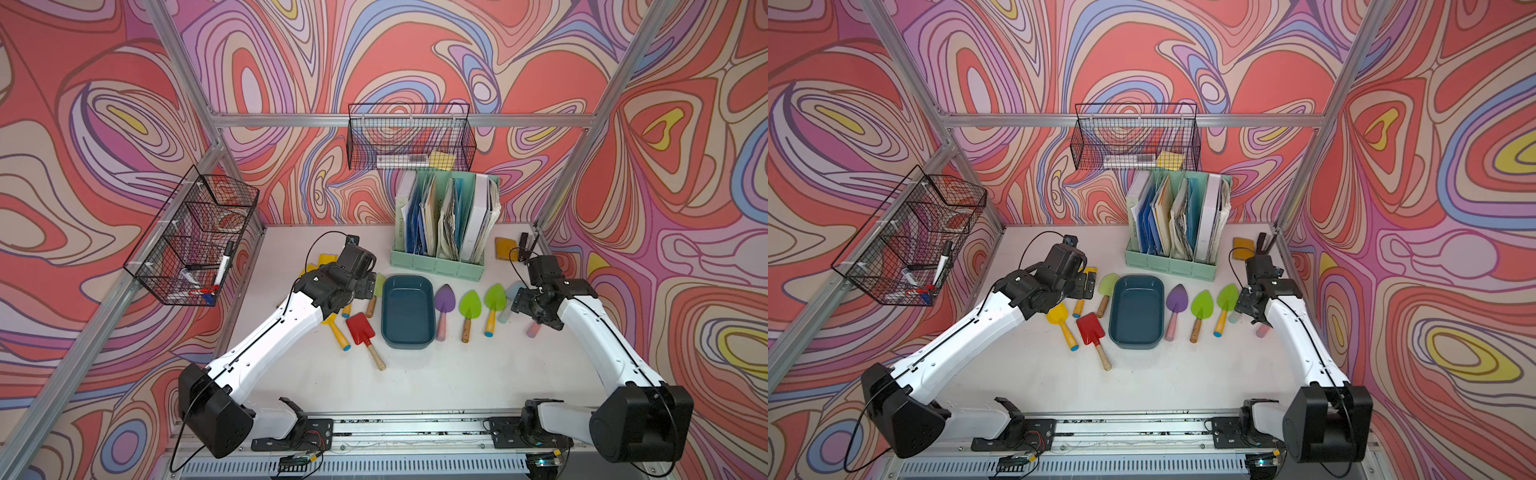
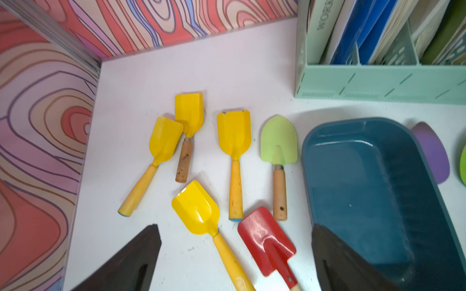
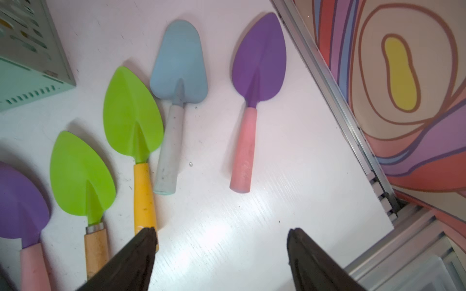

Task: Put the shovel into the storage box
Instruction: Pick up the shovel from the center of the board.

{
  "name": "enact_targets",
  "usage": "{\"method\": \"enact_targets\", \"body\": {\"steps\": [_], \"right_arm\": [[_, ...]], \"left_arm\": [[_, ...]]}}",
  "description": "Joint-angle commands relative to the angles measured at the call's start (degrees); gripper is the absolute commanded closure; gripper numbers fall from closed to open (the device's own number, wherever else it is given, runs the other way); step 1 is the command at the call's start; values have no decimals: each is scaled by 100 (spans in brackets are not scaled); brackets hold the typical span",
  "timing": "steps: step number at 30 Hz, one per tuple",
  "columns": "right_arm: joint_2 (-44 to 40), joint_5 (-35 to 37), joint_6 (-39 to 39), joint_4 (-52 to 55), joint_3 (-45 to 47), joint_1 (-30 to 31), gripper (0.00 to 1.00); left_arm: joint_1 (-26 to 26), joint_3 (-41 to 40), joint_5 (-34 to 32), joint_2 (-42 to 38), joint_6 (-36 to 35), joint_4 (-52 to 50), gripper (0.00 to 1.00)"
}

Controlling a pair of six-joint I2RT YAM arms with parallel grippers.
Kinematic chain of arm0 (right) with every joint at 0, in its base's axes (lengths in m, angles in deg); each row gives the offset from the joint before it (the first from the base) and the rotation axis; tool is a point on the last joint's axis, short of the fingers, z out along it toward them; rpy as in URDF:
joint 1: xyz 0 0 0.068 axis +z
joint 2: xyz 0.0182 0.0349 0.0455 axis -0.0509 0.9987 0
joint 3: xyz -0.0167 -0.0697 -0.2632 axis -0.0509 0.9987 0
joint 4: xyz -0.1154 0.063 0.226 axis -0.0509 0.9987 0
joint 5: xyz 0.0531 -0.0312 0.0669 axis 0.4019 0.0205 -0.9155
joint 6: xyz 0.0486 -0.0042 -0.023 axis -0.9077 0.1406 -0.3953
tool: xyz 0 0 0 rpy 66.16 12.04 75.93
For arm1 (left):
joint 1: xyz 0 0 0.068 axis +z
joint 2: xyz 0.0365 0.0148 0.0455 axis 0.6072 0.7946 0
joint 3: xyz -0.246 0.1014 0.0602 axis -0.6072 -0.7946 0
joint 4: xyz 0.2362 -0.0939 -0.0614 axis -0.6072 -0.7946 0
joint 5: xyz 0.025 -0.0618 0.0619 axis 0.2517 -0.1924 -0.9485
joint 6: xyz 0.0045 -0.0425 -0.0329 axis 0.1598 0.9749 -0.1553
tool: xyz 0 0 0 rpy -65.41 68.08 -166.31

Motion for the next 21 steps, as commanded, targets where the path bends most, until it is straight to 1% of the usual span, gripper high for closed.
{"method": "enact_targets", "body": {"steps": [1,4,6,10,13,17,21], "right_arm": [[-29,-97,-114,532,-7,-211,16],[-53,-111,-55,633,24,-530,16],[-44,-342,-17,569,96,-778,17],[85,-1040,-80,123,462,-1219,20],[227,-1281,-229,-220,692,-1274,21],[433,-1231,-317,-510,782,-1283,22],[676,-1014,-326,-665,706,-1278,23]], "left_arm": [[3,-156,979,-34,487,-477,1],[3,-397,1339,-152,614,-282,1],[3,-517,1455,-220,615,-159,1],[-2,-702,1295,-387,559,-27,1],[-1,-619,988,-419,459,-201,1],[2,-386,714,-252,319,-604,1],[3,-452,981,-110,243,-483,1]]}}
